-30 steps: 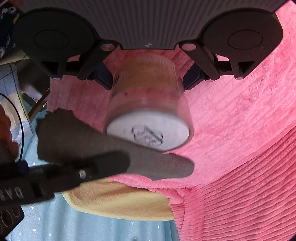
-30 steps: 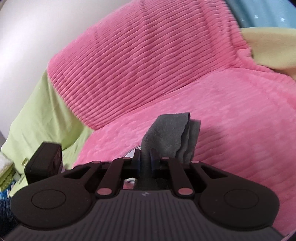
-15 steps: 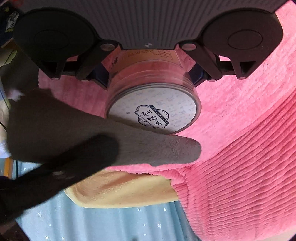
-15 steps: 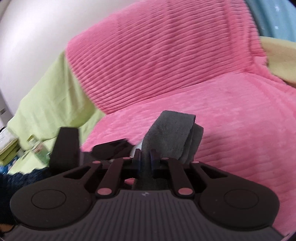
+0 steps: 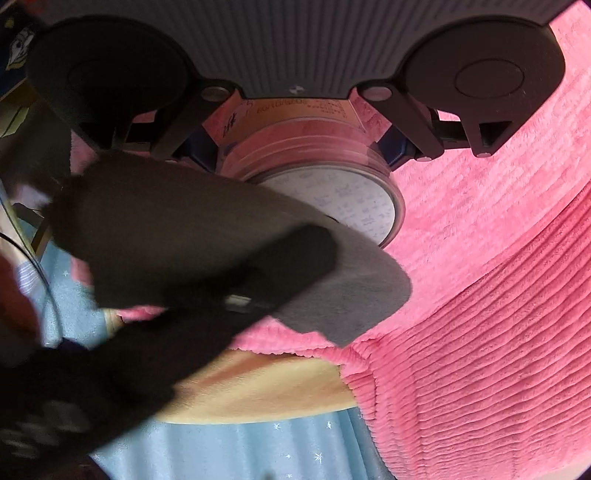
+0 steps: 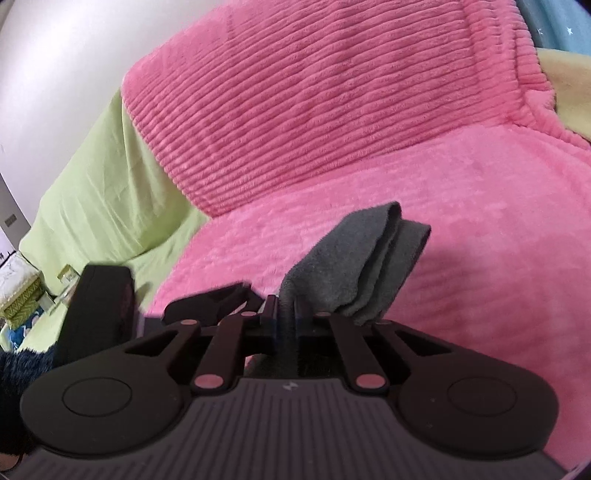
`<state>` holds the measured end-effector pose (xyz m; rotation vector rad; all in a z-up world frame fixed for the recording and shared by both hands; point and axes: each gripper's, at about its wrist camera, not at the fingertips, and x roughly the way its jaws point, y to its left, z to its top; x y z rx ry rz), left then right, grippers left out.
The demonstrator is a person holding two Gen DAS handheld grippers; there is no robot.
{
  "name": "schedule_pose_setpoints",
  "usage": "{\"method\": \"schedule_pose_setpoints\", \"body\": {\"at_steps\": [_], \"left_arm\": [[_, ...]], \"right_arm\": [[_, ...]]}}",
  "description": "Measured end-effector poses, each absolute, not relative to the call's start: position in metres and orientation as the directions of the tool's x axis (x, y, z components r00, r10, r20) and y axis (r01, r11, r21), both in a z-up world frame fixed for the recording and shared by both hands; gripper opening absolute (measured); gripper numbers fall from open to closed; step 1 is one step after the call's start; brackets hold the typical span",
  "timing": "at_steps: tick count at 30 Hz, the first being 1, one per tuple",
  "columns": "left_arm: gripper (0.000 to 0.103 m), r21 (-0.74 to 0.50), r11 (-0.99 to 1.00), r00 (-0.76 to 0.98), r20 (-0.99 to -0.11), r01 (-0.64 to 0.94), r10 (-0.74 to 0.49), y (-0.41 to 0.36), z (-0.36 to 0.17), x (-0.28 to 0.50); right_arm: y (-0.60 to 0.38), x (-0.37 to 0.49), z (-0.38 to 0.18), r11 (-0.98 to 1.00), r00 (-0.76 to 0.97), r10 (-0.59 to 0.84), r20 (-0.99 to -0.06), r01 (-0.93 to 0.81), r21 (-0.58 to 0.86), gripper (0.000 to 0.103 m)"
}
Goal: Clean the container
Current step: 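Lift the jar with the left gripper while the right gripper wipes its lid with the cloth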
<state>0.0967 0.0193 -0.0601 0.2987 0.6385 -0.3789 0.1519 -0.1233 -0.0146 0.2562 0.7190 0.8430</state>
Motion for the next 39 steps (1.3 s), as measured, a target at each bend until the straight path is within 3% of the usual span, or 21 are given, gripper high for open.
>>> {"method": "schedule_pose_setpoints", "body": {"at_steps": [6,11,17,22,25,39], "left_arm": [[0.087,0.155,0.887,0.744,-0.617,0.435,-0.256,0.019,-0.061,0.096],[0.087,0.161,0.881,0.747,-0.610,0.444,-0.265,0.019,-0.059,0.096],[0.087,0.158,0.878,0.745,-0.608,0.452,-0.274,0.020,-0.059,0.096],[0.087,0.173,0.872,0.749,-0.604,0.457,-0.272,0.017,-0.060,0.096],[0.088,0.177,0.870,0.744,-0.612,0.461,-0.270,0.017,-0.062,0.096],[0.088,0.155,0.874,0.729,-0.628,0.460,-0.272,0.019,-0.066,0.104]], "right_arm": [[-0.119,0.176,-0.028,0.656,0.524,0.752,-0.401,-0.532,0.535,0.003],[-0.121,0.167,-0.020,0.720,0.611,0.687,-0.393,-0.502,0.479,0.006],[-0.152,0.139,-0.003,0.592,0.501,0.801,-0.327,-0.590,0.549,0.007],[-0.141,0.131,-0.010,0.541,0.364,0.838,-0.406,-0.647,0.537,0.007],[-0.130,0.134,-0.017,0.513,0.326,0.854,-0.406,-0.660,0.549,0.005],[-0.103,0.161,-0.024,0.581,0.449,0.814,-0.370,-0.658,0.480,0.003]]}}
